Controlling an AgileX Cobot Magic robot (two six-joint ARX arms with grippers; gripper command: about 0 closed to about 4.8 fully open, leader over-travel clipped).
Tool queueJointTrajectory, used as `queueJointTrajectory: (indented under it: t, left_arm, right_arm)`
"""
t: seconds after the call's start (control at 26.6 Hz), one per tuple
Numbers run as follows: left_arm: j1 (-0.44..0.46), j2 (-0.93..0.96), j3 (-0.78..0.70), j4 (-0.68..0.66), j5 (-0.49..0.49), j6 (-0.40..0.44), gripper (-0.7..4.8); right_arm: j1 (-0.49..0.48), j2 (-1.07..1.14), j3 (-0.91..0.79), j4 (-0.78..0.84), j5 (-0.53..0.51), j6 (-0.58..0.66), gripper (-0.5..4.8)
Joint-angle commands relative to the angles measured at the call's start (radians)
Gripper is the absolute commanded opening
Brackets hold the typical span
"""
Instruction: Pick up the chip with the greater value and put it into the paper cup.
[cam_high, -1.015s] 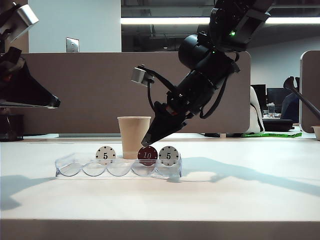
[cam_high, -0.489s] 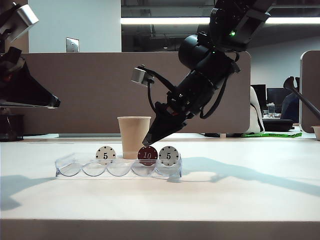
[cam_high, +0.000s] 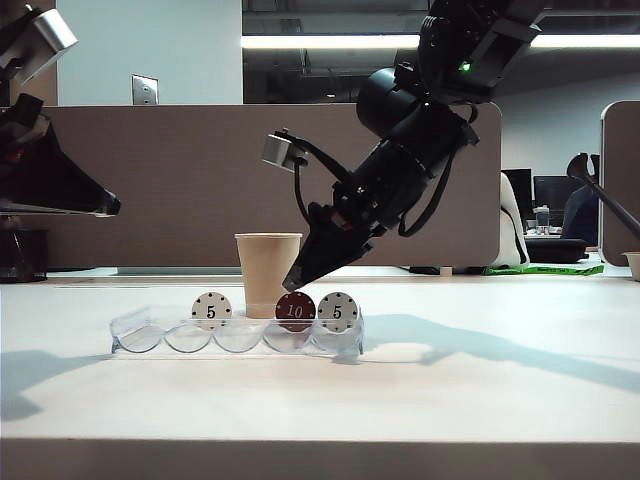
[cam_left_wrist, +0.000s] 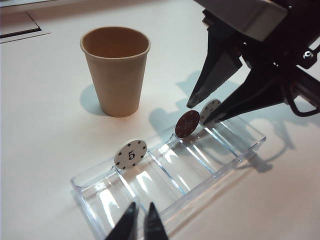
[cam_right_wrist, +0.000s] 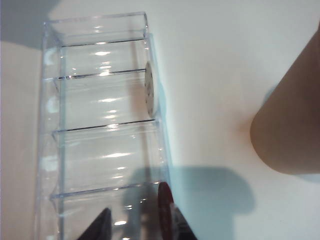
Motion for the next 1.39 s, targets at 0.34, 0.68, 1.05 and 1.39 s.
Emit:
queueJointTrajectory:
  t: [0.34,0.68,1.05,1.39]
  left_arm:
    - [0.001,-0.002,0.005,0.007,0.001,-0.003,0.27]
    - [0.001,-0.002,0.005,0.001,0.001,-0.003,0.27]
    - [0.001,-0.002,0.005,-0.007,0.001,-0.003,0.27]
    - [0.001,-0.002,0.005,-0.007,0.001,-0.003,0.27]
  right_arm:
    - [0.0,-0.002,0.002,0.087,0.024,0.001,2.14]
    - [0.0,0.053,0.002,0.084,0.024,0.002,2.13]
    - [0.001,0.056,0.002,0.085,0.023,0.002,2.11]
    - [0.0,0.054,0.002,0.087,0.024,0.002,1.39]
